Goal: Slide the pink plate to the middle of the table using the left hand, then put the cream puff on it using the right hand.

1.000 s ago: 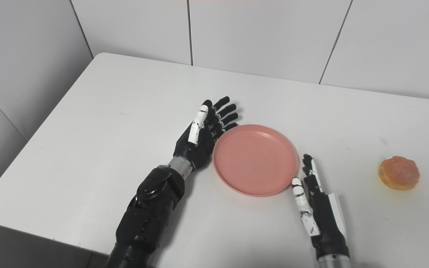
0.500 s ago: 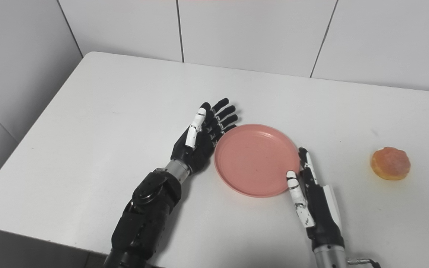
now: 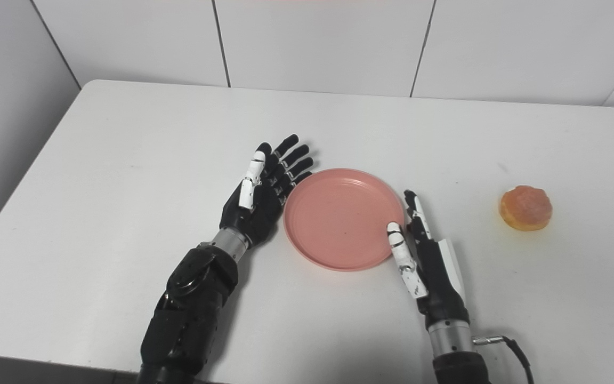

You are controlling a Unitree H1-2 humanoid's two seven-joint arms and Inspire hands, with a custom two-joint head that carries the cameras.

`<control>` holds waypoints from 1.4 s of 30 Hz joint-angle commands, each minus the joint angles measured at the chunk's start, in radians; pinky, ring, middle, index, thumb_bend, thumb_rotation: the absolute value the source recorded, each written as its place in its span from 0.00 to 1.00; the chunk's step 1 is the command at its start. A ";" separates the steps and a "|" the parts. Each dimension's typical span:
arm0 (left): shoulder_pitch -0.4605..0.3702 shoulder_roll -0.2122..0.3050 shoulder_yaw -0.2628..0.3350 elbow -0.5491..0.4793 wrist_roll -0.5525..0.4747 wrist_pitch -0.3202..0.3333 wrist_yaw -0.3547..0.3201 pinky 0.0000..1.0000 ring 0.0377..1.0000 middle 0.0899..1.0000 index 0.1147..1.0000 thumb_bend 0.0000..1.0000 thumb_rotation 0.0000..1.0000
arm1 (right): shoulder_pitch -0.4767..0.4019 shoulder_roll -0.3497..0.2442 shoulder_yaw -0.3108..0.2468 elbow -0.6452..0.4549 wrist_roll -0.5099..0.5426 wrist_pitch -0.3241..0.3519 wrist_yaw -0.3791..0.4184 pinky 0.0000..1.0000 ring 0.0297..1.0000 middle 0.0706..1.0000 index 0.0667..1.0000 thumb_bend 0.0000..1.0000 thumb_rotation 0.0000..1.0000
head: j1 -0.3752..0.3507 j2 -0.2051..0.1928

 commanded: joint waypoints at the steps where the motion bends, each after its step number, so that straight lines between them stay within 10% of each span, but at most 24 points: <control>1: 0.032 0.012 0.007 0.050 0.015 0.038 0.016 0.90 0.90 0.89 0.86 0.38 1.00 | -0.028 0.010 -0.005 -0.031 -0.024 0.003 -0.022 0.94 0.98 0.99 0.99 0.32 1.00 | -0.007 -0.001; 22: 0.009 0.042 0.057 0.133 -0.017 -0.001 -0.034 0.90 0.90 0.90 0.87 0.40 1.00 | -0.150 -0.077 -0.075 -0.125 -0.155 0.023 -0.029 0.95 0.97 0.97 0.97 0.37 1.00 | -0.226 -0.053; 37: -0.008 0.087 0.102 0.211 -0.079 -0.034 -0.125 0.94 0.92 0.92 0.91 0.41 1.00 | -0.236 -0.176 -0.145 -0.095 -0.313 0.025 -0.065 0.83 0.90 0.93 0.91 0.69 0.93 | -0.384 -0.093; 42: -0.016 0.104 0.109 0.243 -0.096 -0.050 -0.157 0.95 0.94 0.93 0.92 0.41 1.00 | -0.266 -0.234 -0.175 -0.069 -0.376 0.051 -0.068 0.75 0.85 0.90 0.90 0.76 0.77 | -0.420 -0.100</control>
